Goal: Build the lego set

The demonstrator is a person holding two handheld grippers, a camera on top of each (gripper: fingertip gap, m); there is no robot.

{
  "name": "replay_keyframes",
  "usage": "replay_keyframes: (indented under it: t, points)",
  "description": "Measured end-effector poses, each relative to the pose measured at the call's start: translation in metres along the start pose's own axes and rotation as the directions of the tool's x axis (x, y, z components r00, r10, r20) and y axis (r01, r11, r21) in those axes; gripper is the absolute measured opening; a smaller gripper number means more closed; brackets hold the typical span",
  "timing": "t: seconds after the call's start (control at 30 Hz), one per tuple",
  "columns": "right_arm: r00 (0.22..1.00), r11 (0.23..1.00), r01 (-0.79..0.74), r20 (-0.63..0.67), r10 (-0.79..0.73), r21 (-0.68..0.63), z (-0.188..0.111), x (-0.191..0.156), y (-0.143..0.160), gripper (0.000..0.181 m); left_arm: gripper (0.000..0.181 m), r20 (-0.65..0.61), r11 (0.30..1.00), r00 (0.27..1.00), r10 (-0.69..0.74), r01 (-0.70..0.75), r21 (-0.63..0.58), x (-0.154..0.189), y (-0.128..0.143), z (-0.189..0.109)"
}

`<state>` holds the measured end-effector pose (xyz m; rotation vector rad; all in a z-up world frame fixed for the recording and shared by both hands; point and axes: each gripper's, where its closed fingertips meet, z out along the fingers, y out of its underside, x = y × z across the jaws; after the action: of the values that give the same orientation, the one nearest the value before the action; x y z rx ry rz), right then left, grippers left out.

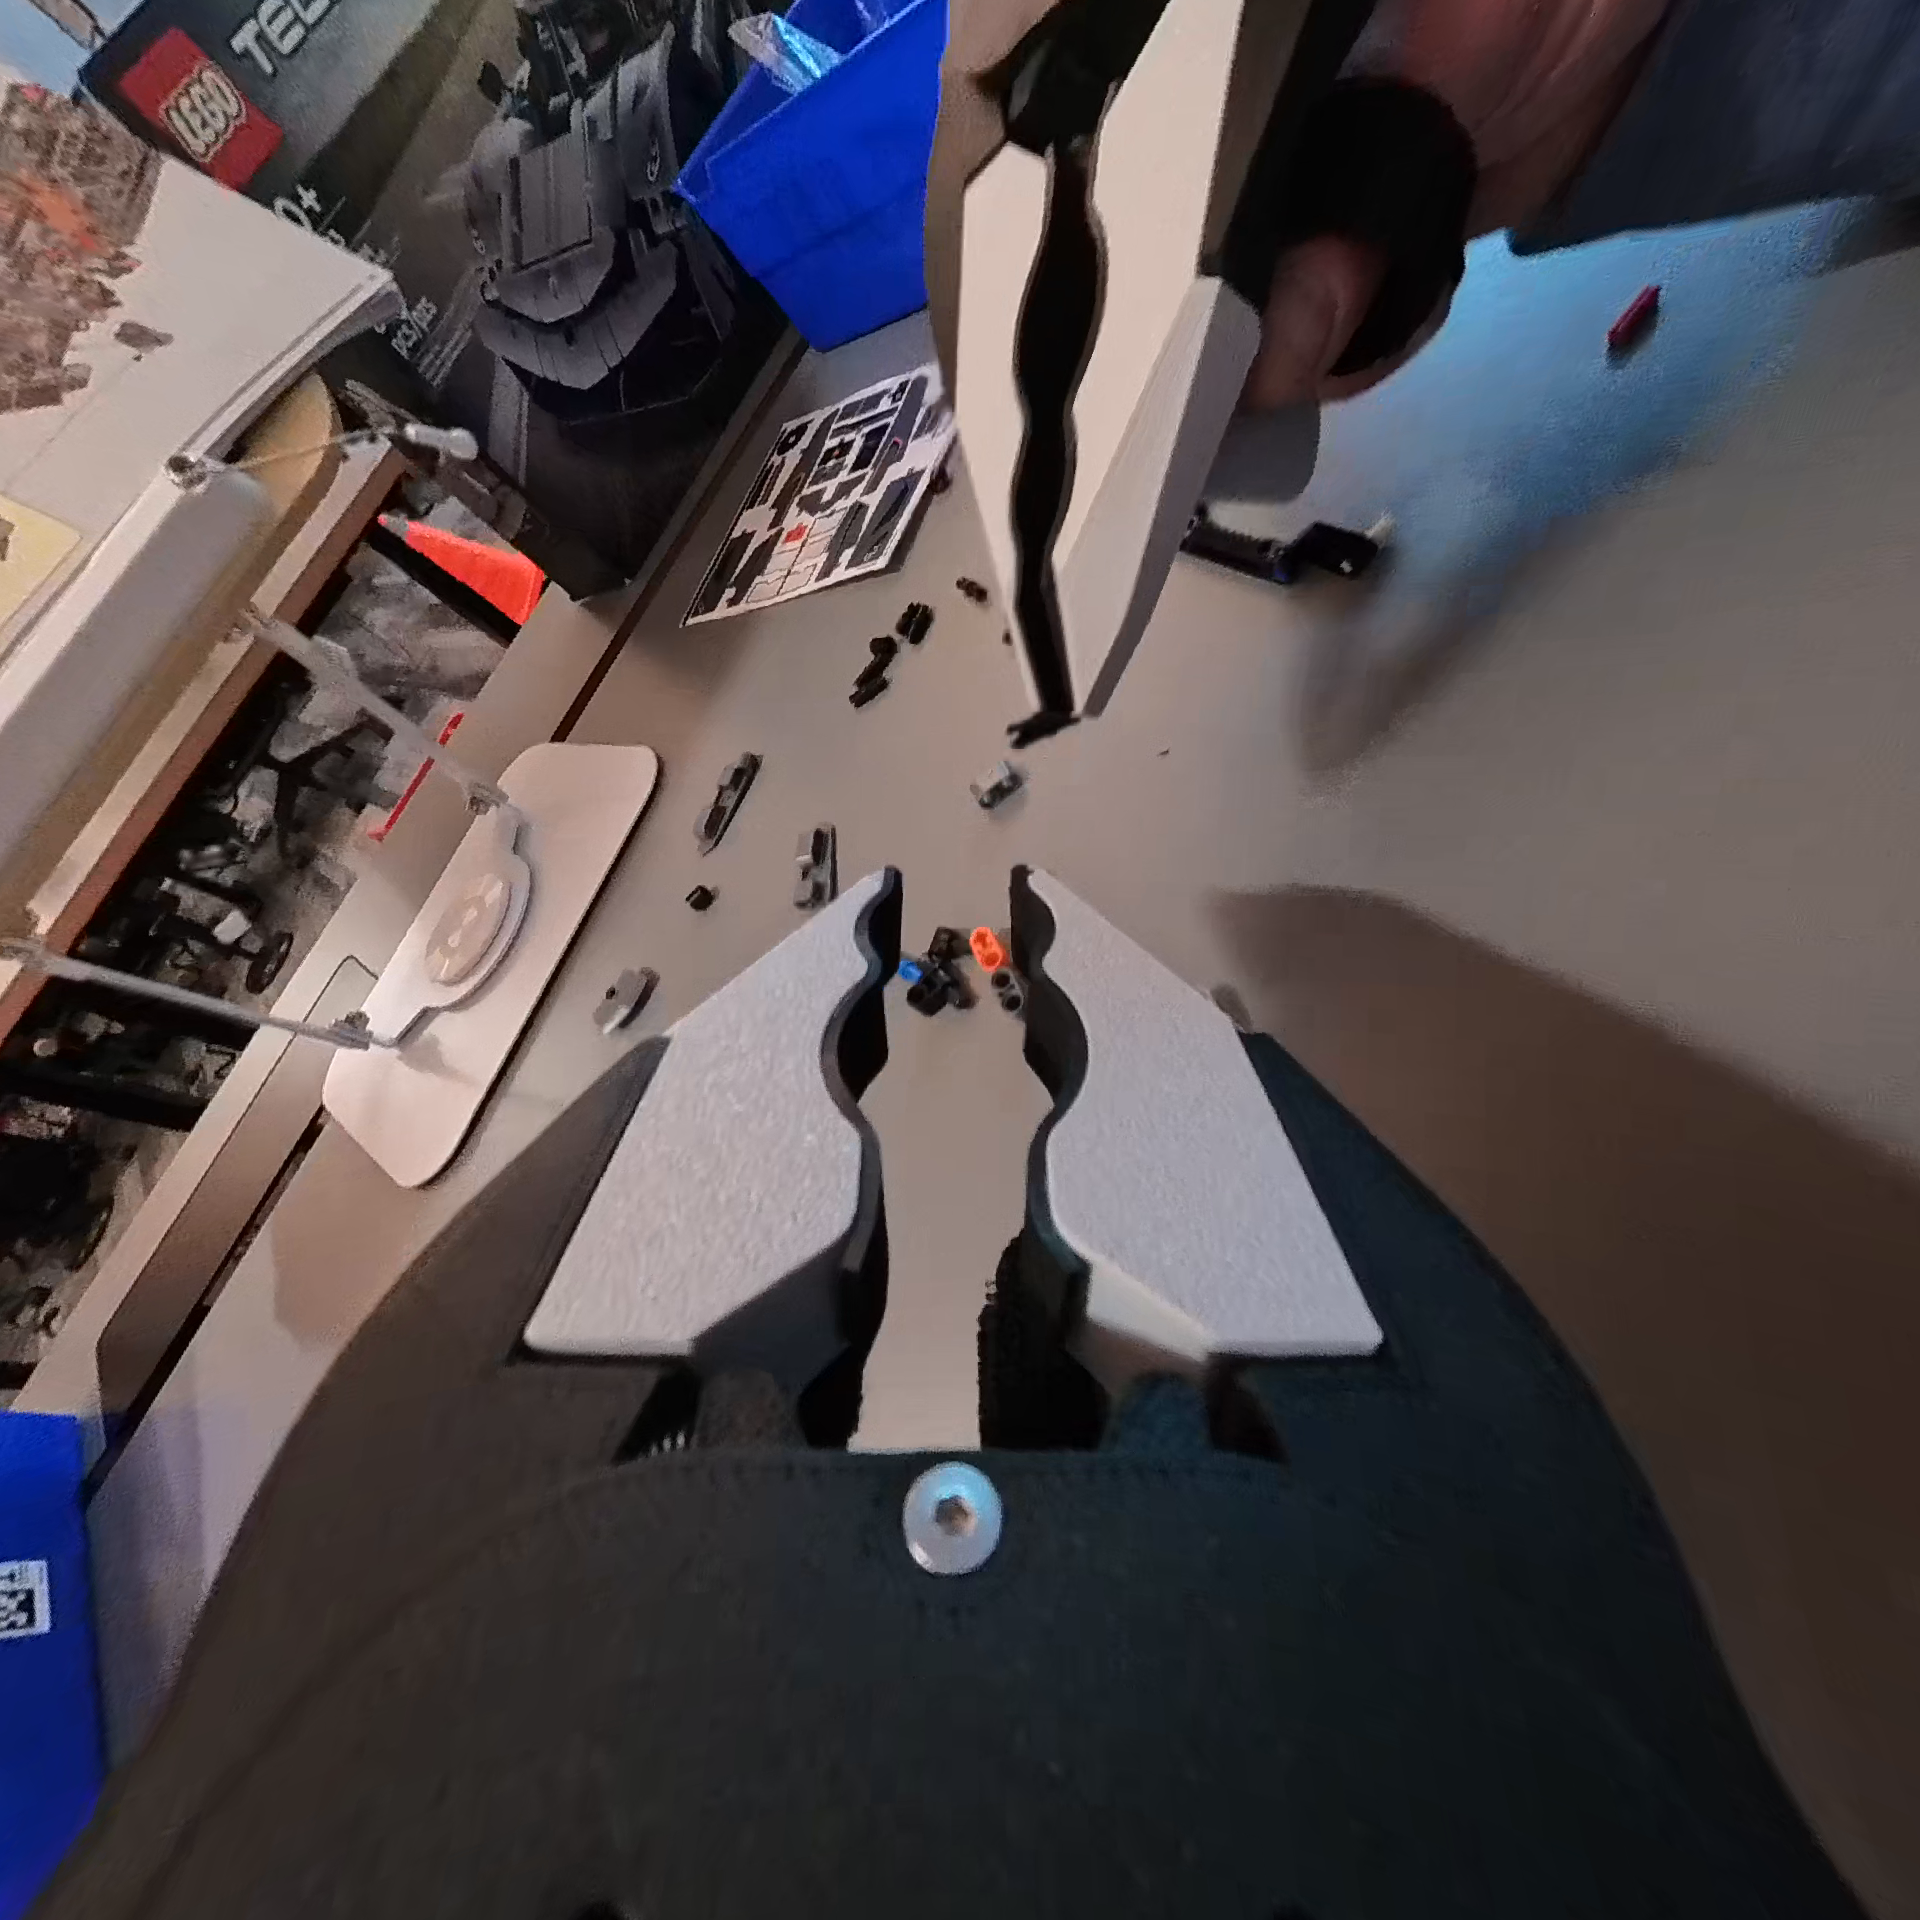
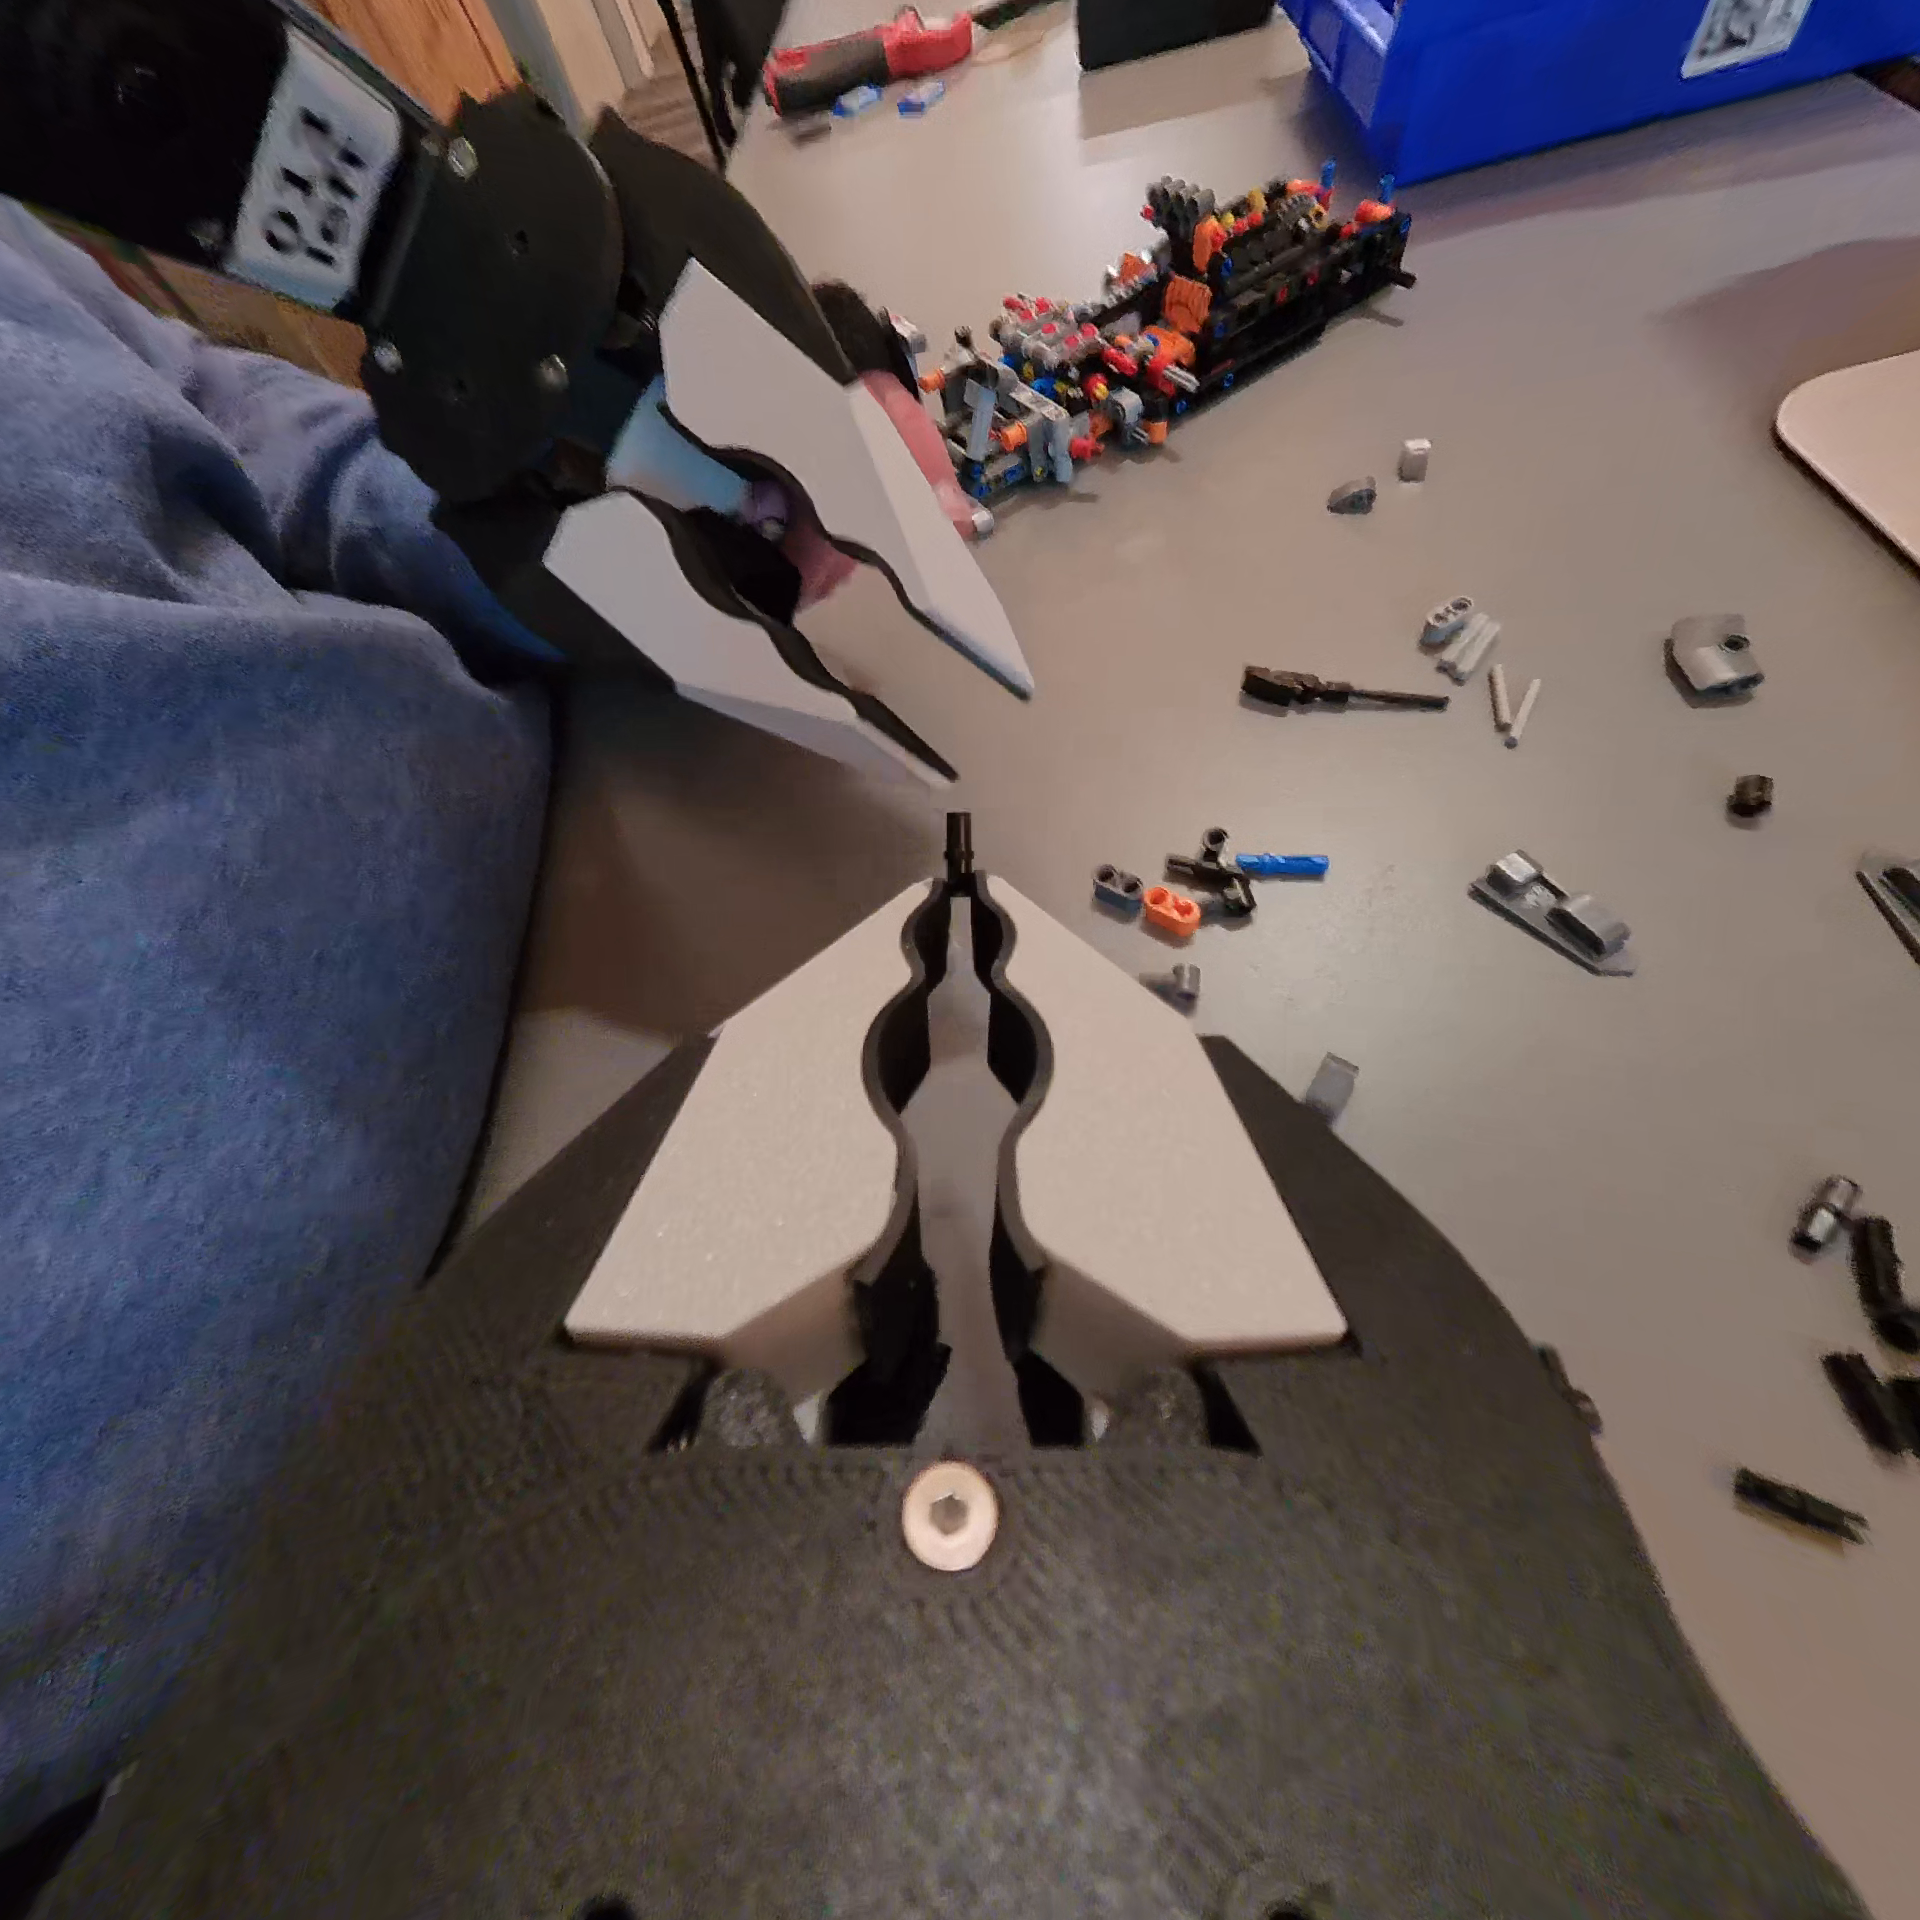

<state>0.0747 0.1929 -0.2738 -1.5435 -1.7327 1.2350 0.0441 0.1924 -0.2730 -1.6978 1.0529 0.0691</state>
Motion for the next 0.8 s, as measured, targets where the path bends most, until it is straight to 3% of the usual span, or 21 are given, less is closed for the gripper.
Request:
replay_keyframes:
  t: [0.2, 0.33, 0.8]
  points:
    - [0.993, 0.973, 0.040, -0.102, -0.065, -0.229, -0.005, 0.014, 0.041, 0.001, 0.019, 0.012, 0.998, 1.000, -0.026, 0.026, -0.049, -0.003, 0.018, -0.009]
    - [0.979, 0.913, 0.055, -0.158, -0.129, -0.404, -0.007, 0.024, 0.073, 0.001, 0.019, 0.009, 0.998, 0.999, -0.032, 0.033, -0.061, -0.002, 0.022, -0.009]
    - [0.988, 0.912, 0.061, -0.104, -0.112, -0.406, 0.000, 0.016, 0.079, 0.001, 0.019, -0.005, 0.996, 0.999, -0.040, 0.040, -0.081, 0.001, 0.028, -0.009]
